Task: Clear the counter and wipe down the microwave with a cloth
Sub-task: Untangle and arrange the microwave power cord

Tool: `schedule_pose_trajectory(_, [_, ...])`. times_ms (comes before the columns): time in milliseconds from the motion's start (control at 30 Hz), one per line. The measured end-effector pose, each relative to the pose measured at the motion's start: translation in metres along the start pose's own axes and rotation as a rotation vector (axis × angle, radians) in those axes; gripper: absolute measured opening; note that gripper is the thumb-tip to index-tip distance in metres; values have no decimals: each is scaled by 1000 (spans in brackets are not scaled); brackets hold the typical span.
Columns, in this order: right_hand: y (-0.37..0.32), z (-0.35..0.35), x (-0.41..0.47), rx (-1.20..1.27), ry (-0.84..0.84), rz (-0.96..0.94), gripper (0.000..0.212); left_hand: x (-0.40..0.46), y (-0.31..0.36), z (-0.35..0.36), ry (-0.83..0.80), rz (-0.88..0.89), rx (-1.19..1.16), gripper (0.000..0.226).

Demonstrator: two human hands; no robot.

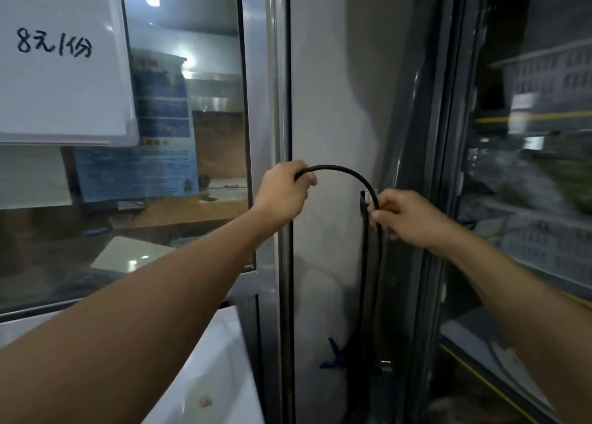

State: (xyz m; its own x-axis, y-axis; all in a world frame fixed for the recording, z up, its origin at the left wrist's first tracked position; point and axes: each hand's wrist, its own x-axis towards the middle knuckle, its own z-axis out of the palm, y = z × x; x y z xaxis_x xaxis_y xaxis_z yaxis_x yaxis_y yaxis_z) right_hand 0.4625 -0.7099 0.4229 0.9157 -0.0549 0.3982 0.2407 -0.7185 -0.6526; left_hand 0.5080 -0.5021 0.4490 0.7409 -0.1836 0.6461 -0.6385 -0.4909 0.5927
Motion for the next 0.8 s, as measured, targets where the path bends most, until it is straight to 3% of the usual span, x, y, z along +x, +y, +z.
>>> schedule_pose_trajectory(167, [-5, -6, -15, -1, -107, 63, 15, -3, 0, -6, 28, -55, -124, 22])
schedule_pose_trajectory(333, [-20, -24, -12, -1, 85, 54, 16, -13, 4, -6, 42, -74, -127, 22])
schedule_pose_trajectory(533, [-40, -50, -4, 81, 215, 105, 22, -22, 14, -1, -83, -130, -69, 24])
schedule_pose_trajectory(633, [-53, -56, 1, 184, 288, 130, 22, -34, 13, 4, 64, -47, 121, 49])
schedule_pose_trajectory(700, [-60, -60, 5, 250, 323, 137, 22, -44, 11, 11, 138, 49, 181, 48])
schedule_pose_trajectory(800, [-67, -61, 12, 268, 353, 135, 17, -55, 8, 32, -44, 9, 34, 42])
